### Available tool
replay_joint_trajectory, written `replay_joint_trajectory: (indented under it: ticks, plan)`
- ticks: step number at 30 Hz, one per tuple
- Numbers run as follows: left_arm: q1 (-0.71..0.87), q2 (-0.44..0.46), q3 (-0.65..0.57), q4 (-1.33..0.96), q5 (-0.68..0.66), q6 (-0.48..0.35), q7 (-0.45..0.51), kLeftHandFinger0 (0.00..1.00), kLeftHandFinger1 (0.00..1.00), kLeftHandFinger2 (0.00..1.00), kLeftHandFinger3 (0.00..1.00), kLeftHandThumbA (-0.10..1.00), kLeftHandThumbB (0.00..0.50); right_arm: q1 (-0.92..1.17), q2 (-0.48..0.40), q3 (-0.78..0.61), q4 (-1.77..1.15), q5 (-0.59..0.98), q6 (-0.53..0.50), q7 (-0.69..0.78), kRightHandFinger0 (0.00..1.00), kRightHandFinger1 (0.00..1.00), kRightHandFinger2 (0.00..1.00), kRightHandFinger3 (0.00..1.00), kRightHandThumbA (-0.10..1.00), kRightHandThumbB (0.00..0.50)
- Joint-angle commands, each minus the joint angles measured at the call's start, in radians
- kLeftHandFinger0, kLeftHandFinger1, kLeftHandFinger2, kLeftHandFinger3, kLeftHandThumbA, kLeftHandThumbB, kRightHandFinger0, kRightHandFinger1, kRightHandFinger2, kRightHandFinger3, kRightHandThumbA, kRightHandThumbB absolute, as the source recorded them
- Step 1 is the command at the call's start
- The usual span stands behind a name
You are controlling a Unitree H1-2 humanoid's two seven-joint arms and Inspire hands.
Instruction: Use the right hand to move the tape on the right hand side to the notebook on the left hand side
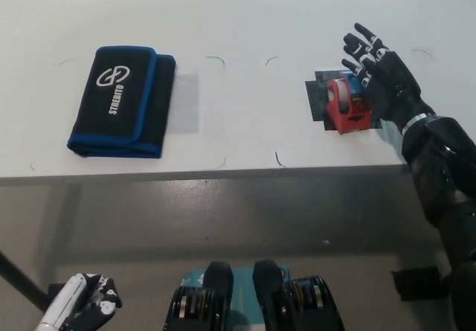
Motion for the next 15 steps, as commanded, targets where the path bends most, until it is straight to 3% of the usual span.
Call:
replay_joint_trajectory:
  ticks: [1,4,9,12,13,15]
  plan:
    - [-0.001,0.017,0.019,-0.016,-0.009,-0.035,0.005,0.03,0.13,0.35,0.71,0.05,0.186,-0.075,-0.033,0.014,-0.009,-0.024,-0.002,-0.02,1.0,1.0,1.0,1.0,1.0,0.458]
    - [0.001,0.019,0.018,-0.026,0.0,-0.018,0.006,0.03,0.12,0.33,0.7,0.06,0.184,-0.073,-0.044,0.019,-0.031,-0.026,0.003,-0.016,1.0,1.0,1.0,1.0,1.0,0.495]
    - [0.001,0.018,0.023,-0.021,-0.006,-0.026,0.006,0.01,0.12,0.34,0.7,0.06,0.185,-0.076,-0.059,0.018,-0.039,-0.015,0.015,0.001,1.0,1.0,1.0,1.0,1.0,0.5]
    - [0.001,0.02,0.02,-0.022,0.003,-0.031,0.007,0.02,0.12,0.36,0.71,0.07,0.181,-0.067,-0.062,0.027,-0.031,-0.03,0.012,-0.007,1.0,1.0,1.0,1.0,1.0,0.411]
    - [-0.001,0.018,0.019,-0.02,0.001,-0.031,0.006,0.02,0.13,0.36,0.71,0.07,0.18,-0.064,-0.059,0.022,-0.028,-0.025,0.014,-0.011,1.0,1.0,1.0,1.0,1.0,0.417]
    - [-0.002,0.018,0.018,-0.019,0.002,-0.033,0.006,0.05,0.15,0.38,0.71,0.07,0.179,-0.059,-0.058,0.026,-0.01,-0.03,0.011,-0.01,1.0,1.0,1.0,1.0,1.0,0.477]
